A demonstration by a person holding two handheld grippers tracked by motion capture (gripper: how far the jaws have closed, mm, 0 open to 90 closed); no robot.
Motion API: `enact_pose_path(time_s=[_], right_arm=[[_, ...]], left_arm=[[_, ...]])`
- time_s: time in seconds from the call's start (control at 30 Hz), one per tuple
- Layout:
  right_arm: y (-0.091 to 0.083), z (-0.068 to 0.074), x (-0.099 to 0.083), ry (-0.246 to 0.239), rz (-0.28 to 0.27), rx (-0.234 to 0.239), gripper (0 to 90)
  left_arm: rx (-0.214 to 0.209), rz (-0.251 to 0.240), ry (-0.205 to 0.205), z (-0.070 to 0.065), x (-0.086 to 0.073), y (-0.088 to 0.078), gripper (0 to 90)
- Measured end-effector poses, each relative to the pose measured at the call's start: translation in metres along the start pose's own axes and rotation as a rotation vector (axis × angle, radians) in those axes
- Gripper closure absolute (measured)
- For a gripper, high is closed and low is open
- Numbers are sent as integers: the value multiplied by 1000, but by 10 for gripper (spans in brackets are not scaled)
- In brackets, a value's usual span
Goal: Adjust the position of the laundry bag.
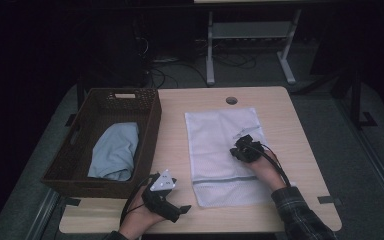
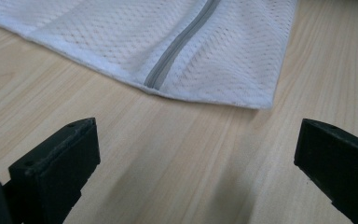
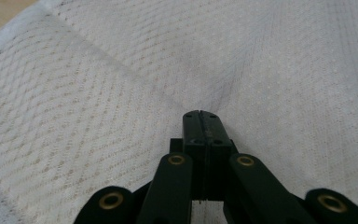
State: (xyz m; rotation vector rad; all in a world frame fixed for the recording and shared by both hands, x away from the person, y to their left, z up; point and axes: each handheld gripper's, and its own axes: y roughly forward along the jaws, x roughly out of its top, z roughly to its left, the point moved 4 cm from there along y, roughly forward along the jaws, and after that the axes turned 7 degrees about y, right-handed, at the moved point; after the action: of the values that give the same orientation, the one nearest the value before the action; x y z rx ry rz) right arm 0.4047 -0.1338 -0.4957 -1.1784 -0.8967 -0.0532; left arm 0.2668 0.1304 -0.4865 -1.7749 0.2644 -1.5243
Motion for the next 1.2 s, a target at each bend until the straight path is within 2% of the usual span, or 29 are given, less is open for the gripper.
enact_pose_path(time_s=[0.33,0.5,0.57,0.83,1.0,1.2], right_arm=[[5,19,4,-33,1,26,897],[6,22,5,-47,0,33,888],[5,21,5,-46,-7,52,859],[-12,8,4,-32,-38,62,817],[-27,-1,-2,-32,-44,59,818],[-46,-10,-11,-23,-55,54,872]], left_arm=[[-1,3,3,0,0,0,1],[-2,3,4,0,0,0,0],[-2,1,4,0,0,0,1],[-4,2,8,-1,0,-1,0],[-5,1,7,-1,0,-1,1],[-4,2,9,-1,0,-1,0]])
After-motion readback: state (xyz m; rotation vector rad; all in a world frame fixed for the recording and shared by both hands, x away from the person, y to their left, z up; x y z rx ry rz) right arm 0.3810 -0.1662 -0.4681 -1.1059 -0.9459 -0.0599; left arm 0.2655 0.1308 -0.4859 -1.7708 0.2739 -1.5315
